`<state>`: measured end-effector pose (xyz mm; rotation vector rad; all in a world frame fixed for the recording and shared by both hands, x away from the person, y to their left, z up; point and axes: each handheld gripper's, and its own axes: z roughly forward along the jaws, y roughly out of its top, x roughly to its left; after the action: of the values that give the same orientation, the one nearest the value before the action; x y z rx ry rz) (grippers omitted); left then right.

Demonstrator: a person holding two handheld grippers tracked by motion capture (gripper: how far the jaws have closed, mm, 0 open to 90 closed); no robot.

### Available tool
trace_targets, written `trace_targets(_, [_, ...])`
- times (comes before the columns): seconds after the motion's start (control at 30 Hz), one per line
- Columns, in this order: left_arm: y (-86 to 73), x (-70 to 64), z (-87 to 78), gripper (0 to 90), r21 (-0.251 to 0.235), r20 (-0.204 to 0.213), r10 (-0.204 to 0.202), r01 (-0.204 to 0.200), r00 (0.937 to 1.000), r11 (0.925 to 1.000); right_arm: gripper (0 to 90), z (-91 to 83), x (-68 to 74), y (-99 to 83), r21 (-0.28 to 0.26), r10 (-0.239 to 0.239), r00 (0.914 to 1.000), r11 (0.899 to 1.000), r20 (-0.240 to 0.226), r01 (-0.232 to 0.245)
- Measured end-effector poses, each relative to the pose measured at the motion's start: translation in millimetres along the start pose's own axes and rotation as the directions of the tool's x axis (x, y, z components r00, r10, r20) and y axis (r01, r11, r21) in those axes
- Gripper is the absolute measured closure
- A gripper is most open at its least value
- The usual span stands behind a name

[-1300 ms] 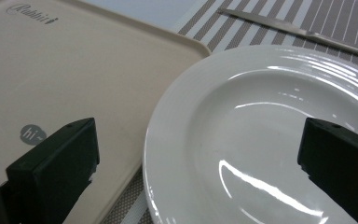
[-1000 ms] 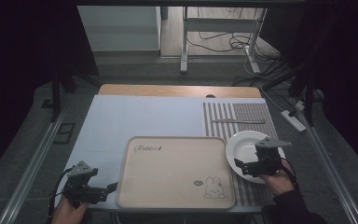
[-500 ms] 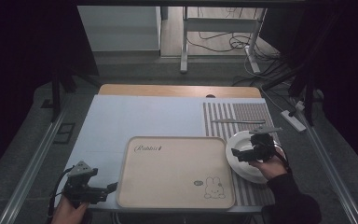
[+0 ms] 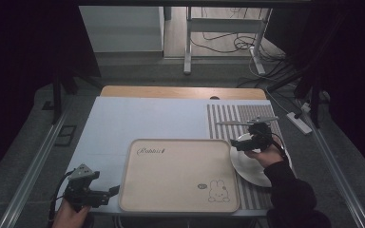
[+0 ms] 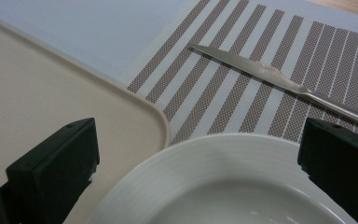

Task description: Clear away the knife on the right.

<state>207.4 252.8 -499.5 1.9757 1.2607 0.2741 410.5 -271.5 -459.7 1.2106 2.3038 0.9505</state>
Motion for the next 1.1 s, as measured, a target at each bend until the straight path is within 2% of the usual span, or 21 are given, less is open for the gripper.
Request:
trace_targets(0.43, [0.0,-0.4,0.1,2.4,0.002,-0.003,0.006,-0.006,1.0,1.0,0.0,29.6,-13.7,20.5,0.023,0.008,1.0,1.0,0.003,-0.008])
trace_targets(0.6, [-0.1,-0.4,0.2,2.4,0.002,-0.004,0.006,-0.006,1.0,1.0,0.0,43.4,-19.5,26.4,0.033,0.039,0.9992,0.999,0.004,-0.039])
trace_targets(0.83, [-0.2,-0.5,0.1,2.4,0.002,-0.004,0.003,-0.003,1.0,1.0,0.0,59.8,-28.9,33.0,0.058,0.052,0.9986,0.997,0.003,-0.052])
trace_targets(0.97, [-0.4,-0.5,-0.1,2.4,0.002,-0.005,0.003,-0.003,1.0,1.0,0.0,70.7,-32.3,34.5,0.091,0.044,0.999,0.995,0.004,-0.044])
trace_targets(1.1, [-0.4,-0.2,-0.1,2.4,0.001,-0.003,-0.001,0.001,1.0,1.0,2.8,76.3,-33.8,35.9,0.101,0.026,0.9997,0.995,0.0,-0.026])
